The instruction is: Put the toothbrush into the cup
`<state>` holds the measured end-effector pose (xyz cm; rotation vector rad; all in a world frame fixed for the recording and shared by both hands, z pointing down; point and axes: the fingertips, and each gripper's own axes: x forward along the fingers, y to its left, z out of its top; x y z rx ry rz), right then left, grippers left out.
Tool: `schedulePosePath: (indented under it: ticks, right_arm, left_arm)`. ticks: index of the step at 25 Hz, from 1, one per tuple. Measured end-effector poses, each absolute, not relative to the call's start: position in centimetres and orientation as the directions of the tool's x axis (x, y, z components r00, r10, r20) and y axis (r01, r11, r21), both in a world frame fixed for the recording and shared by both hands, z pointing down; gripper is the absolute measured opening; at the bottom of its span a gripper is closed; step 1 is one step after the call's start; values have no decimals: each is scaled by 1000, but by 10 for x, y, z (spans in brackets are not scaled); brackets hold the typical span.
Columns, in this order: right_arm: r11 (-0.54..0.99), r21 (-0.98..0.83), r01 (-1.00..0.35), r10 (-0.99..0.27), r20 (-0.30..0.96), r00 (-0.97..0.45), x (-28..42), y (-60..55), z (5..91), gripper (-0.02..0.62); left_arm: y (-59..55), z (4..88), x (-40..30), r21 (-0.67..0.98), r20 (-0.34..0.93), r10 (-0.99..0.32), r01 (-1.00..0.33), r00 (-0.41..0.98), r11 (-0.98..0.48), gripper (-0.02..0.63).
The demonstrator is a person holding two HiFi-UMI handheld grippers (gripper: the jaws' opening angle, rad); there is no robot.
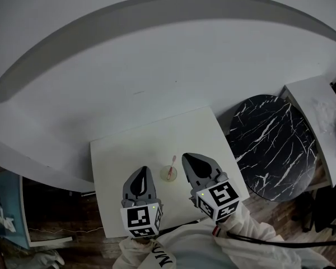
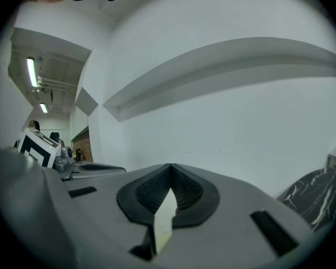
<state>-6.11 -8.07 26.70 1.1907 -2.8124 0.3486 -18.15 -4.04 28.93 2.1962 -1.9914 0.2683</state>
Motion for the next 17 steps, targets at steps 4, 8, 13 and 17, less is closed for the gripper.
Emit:
schedulePosePath:
  ticks: [4, 8, 13, 17]
  right_arm:
    - [674, -187, -714, -697, 158, -699, -62, -80, 271, 5]
    - [669, -194, -718, -700, 162, -696, -59, -79, 274, 5]
    - [666, -196, -720, -700, 169, -693, -57, -79, 277, 5]
    - [663, -198, -721, -701, 171, -692, -56, -77, 278, 4]
  left_arm:
    - [-41, 292, -179, 4, 248, -963, -994, 103, -105, 9]
    - [-40, 295, -175, 0, 247, -963, -994, 109, -112, 9]
    - [-40, 297, -173, -3, 250, -962, -994, 108, -113, 9]
    - [-39, 296, -170, -5, 249, -962, -993, 116, -121, 9]
